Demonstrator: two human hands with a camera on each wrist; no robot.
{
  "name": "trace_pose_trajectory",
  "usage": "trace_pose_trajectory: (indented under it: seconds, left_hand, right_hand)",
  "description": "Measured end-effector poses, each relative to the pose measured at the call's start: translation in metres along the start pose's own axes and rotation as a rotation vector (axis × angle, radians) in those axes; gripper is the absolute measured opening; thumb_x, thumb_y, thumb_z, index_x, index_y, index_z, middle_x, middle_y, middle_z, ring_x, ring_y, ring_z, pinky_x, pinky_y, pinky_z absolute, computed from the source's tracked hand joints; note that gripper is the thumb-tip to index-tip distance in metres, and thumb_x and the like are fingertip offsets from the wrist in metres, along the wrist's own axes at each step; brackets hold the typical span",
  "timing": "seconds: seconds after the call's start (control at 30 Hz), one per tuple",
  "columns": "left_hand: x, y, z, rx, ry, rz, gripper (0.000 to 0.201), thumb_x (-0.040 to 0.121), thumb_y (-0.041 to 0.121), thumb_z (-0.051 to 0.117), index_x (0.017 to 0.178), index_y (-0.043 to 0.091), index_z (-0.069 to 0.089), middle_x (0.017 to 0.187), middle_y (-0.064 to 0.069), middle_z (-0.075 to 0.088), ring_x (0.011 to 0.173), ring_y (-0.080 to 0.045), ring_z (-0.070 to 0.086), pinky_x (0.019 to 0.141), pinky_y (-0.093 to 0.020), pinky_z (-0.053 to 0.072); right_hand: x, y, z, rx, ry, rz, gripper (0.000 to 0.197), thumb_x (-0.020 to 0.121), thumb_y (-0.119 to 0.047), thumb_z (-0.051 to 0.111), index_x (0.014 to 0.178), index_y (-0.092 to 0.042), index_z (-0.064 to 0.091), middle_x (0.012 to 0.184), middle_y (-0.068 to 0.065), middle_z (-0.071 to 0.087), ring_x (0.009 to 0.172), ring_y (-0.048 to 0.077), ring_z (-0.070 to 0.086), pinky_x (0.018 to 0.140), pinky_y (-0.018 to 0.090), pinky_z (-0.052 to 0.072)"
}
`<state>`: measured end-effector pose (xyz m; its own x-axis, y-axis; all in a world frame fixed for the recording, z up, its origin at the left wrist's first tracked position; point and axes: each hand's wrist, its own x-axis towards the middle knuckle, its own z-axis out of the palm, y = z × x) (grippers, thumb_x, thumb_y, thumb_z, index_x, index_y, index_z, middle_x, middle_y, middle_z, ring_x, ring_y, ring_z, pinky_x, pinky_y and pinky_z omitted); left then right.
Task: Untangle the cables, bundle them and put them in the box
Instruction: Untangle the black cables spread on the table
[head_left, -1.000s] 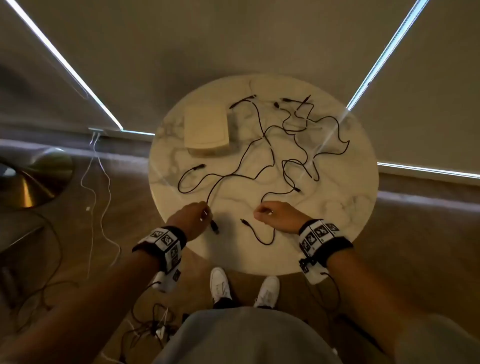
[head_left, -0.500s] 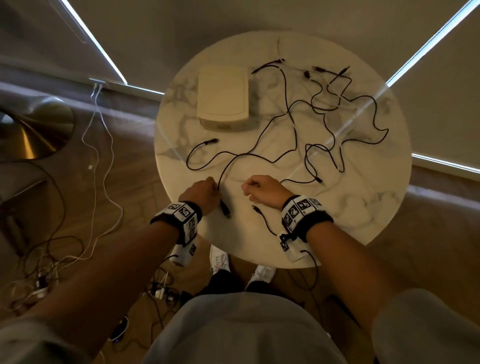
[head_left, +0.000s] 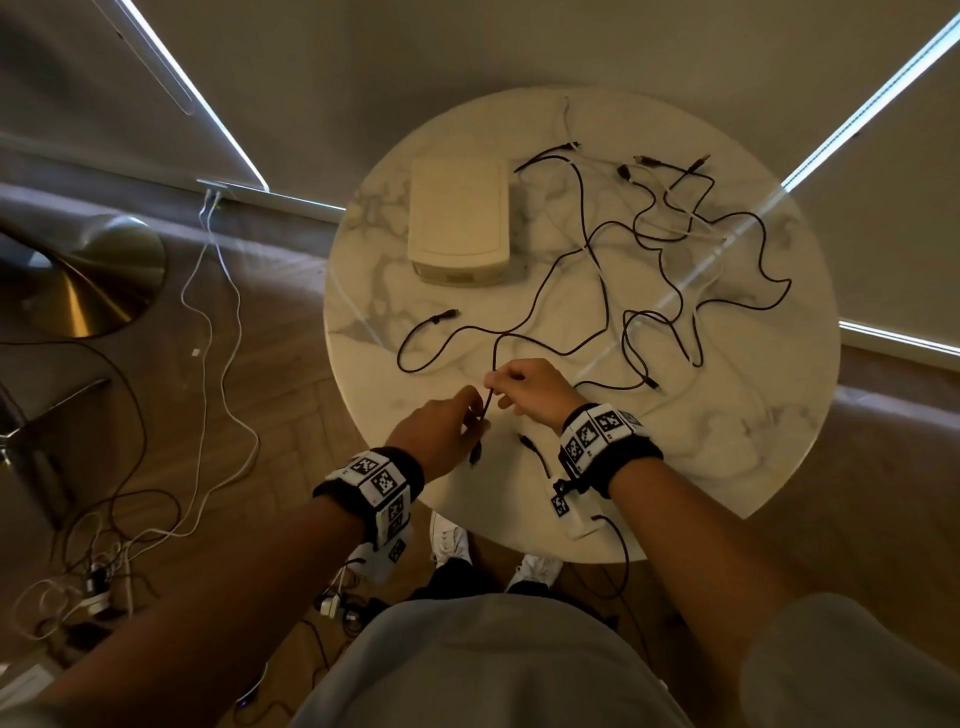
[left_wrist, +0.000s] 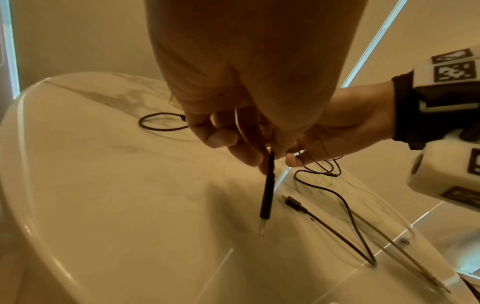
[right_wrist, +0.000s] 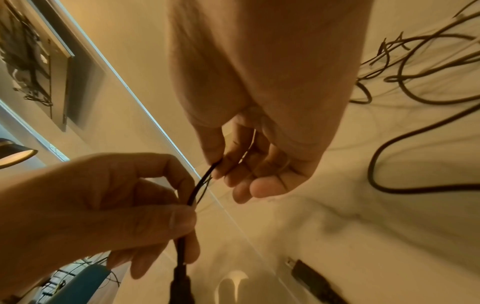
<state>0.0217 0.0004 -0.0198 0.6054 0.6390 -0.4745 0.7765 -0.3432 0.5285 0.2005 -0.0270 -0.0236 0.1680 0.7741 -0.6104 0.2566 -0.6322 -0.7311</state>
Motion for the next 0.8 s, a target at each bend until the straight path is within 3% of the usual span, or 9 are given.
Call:
trace_pose_trajectory:
  seconds: [0.23, 0.37, 0.43, 0.5, 0.6, 0.7, 0.8]
  left_hand:
    - [-0.004, -0.002, 0.001, 0.013, -0.107, 0.068, 0.023, 0.099, 0.045, 0.047, 0.114, 0.028, 0.051, 0.111, 0.006, 0.065, 0.083, -0.016, 0.063, 0.077, -0.038, 0.055]
    - [0.013, -0.014, -0.017, 0.048, 0.011, 0.099, 0.022, 0.098, 0.040, 0.050, 0.114, 0.027, 0.053, 0.111, 0.006, 0.058, 0.084, -0.014, 0.055, 0.074, -0.030, 0.046]
    - [0.026, -0.023, -0.027, 0.037, 0.098, 0.071, 0.026, 0.097, 0.036, 0.055, 0.119, 0.023, 0.052, 0.113, 0.003, 0.053, 0.086, -0.017, 0.058, 0.077, -0.034, 0.050]
    - [0.040, -0.033, -0.036, 0.043, 0.147, 0.004, 0.038, 0.095, 0.030, 0.058, 0.129, 0.018, 0.046, 0.125, -0.004, 0.048, 0.098, -0.024, 0.061, 0.086, -0.040, 0.052]
    - [0.057, -0.045, -0.042, 0.111, 0.100, -0.132, 0.049, 0.093, 0.028, 0.059, 0.137, 0.015, 0.042, 0.137, -0.010, 0.039, 0.114, -0.032, 0.056, 0.095, -0.046, 0.050]
    - [0.063, -0.053, -0.045, 0.212, 0.026, -0.167, 0.039, 0.093, 0.029, 0.056, 0.129, 0.015, 0.050, 0.130, -0.010, 0.042, 0.112, -0.035, 0.054, 0.094, -0.047, 0.049]
    - [0.062, -0.059, -0.043, 0.288, 0.026, -0.101, 0.030, 0.095, 0.030, 0.052, 0.122, 0.018, 0.054, 0.125, -0.010, 0.046, 0.112, -0.033, 0.051, 0.091, -0.046, 0.049]
  right_hand:
    - [-0.007, 0.017, -0.010, -0.026, -0.010, 0.045, 0.028, 0.095, -0.034, 0.063, 0.103, -0.008, 0.072, 0.100, 0.006, 0.073, 0.085, 0.016, 0.071, 0.077, 0.036, 0.054]
    - [-0.009, 0.025, -0.019, -0.049, 0.073, 0.055, 0.030, 0.096, -0.033, 0.061, 0.098, -0.006, 0.072, 0.099, 0.010, 0.074, 0.083, 0.022, 0.072, 0.068, 0.029, 0.050]
    - [-0.008, 0.023, -0.019, -0.061, 0.096, 0.055, 0.029, 0.096, -0.034, 0.060, 0.098, -0.006, 0.071, 0.098, 0.009, 0.075, 0.083, 0.023, 0.073, 0.067, 0.028, 0.049]
    - [-0.006, 0.019, -0.015, -0.095, 0.100, 0.057, 0.030, 0.095, -0.034, 0.060, 0.097, -0.007, 0.071, 0.096, 0.010, 0.075, 0.085, 0.026, 0.073, 0.071, 0.032, 0.053]
    - [-0.001, 0.017, -0.007, -0.176, 0.125, 0.055, 0.024, 0.094, -0.036, 0.062, 0.096, -0.012, 0.066, 0.096, 0.007, 0.074, 0.090, 0.026, 0.070, 0.083, 0.039, 0.055]
    - [-0.001, 0.015, -0.002, -0.162, 0.221, 0.035, 0.019, 0.092, -0.030, 0.068, 0.096, -0.017, 0.054, 0.087, -0.001, 0.065, 0.082, 0.016, 0.062, 0.072, 0.029, 0.046]
    - [-0.007, 0.012, 0.002, -0.173, 0.229, -0.060, 0.015, 0.089, -0.016, 0.071, 0.094, -0.017, 0.056, 0.079, -0.001, 0.061, 0.073, 0.013, 0.058, 0.066, 0.022, 0.044]
